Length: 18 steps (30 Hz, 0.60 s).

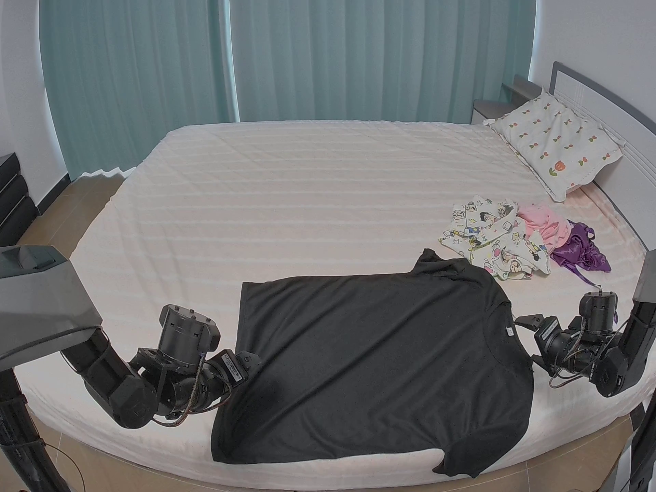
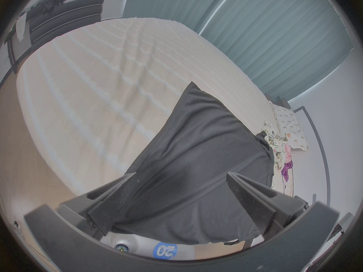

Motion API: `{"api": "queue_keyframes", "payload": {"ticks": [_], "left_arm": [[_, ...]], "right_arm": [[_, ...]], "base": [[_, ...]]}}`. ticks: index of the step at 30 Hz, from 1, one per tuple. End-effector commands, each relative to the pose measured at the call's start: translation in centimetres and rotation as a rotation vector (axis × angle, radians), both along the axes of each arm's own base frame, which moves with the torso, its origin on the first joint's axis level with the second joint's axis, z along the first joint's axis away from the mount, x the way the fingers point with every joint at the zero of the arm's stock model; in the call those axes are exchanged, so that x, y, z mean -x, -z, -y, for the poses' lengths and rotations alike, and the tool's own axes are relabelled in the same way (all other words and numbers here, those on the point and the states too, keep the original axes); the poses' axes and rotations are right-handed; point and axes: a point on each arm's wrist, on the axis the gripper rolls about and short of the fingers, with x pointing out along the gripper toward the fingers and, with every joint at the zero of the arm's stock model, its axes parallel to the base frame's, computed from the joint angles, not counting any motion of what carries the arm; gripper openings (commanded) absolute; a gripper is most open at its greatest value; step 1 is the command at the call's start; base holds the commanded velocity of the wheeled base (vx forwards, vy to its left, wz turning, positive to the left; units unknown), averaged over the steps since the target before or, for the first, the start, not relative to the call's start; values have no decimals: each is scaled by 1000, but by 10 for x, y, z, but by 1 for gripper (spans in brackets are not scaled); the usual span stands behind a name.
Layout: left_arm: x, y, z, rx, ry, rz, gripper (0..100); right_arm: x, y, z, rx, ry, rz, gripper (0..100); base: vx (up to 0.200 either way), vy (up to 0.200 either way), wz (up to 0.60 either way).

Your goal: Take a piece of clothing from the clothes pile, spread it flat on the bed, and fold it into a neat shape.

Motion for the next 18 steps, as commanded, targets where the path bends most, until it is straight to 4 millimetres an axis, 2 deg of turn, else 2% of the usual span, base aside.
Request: {"api": "queue_keyframes", "payload": {"ticks": [1, 2, 11, 18], "left_arm": [[0, 0, 0, 1, -1, 0, 100], [0, 0, 0, 2, 0, -1, 100], [0, 2, 1, 31, 23, -22, 100], [0, 4, 2, 33, 25, -28, 100]], "right_arm": [[0, 1, 0, 0, -1, -2, 100], [0, 1, 0, 0, -1, -2, 100], [0, 1, -4, 1, -12, -4, 100], [0, 1, -4, 1, -13, -5, 100]], "base": [[200, 0, 0], [200, 0, 0], [0, 0, 0], [0, -200, 0]]}}
